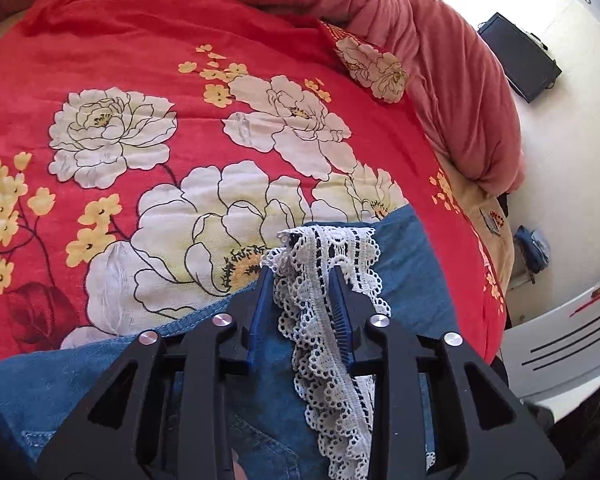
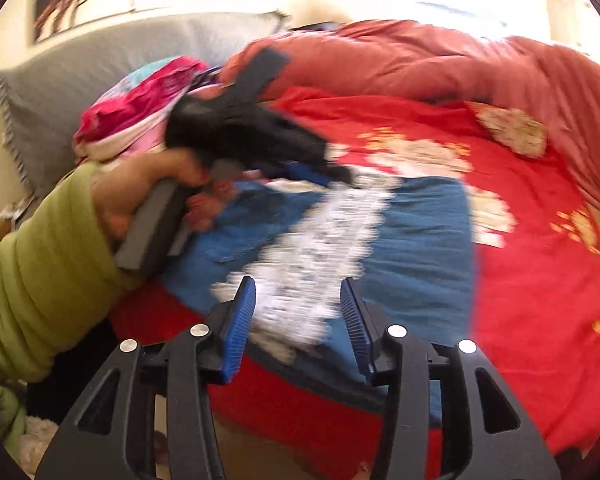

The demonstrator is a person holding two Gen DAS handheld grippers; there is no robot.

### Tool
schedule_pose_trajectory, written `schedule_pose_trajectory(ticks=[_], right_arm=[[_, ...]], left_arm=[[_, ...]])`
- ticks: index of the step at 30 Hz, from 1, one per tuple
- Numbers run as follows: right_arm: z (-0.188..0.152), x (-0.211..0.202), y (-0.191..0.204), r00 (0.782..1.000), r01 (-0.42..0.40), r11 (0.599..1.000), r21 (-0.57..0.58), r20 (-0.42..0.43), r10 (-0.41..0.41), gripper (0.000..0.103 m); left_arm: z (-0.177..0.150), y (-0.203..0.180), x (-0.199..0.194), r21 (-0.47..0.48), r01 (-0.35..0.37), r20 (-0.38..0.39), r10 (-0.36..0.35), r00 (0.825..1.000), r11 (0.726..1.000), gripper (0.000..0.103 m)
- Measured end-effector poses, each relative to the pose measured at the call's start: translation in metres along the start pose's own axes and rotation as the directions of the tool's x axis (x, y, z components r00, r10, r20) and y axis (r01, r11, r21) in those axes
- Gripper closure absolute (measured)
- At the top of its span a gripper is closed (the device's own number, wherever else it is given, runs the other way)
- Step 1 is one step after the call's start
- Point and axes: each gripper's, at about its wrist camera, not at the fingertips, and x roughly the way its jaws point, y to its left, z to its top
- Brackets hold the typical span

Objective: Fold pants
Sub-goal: 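Lower the lace strip onto the denim and open both tools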

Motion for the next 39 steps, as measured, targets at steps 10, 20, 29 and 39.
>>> schedule_pose_trajectory(ticks=[10,20,29,39], right_arm=[[-0.028,0.025,-0.017,0.981,0.078,0.997,0.011,-0.181,-0.075,0.059],[-0.034,0.022,-0.014,0.981,0.038,0.999,0.029,-0.191,-0.032,0.051],[-0.02,-0.003,-0.023,0.995,0.019,0.994,0.104,-0.096,-0.01,0.041],[-0.017,-0.021,-0.032,0.997,0.08,0.982,0.17,-0.026,-0.077,0.014]], left_arm=[[-0.01,-0.021,-0.005,0.081,-0.052,0.0,0.052,0.999,0.995,0.063],[-0.017,-0.017,0.002,0.101,-0.111,-0.02,0.114,0.993,0.989,0.058],[-0.033,-0.027,-0.026,0.088,-0.134,0.051,0.13,0.99,0.987,0.045],[-0.075,-0.043,-0.069,0.083,-0.209,0.151,0.195,0.969,0.974,0.024]])
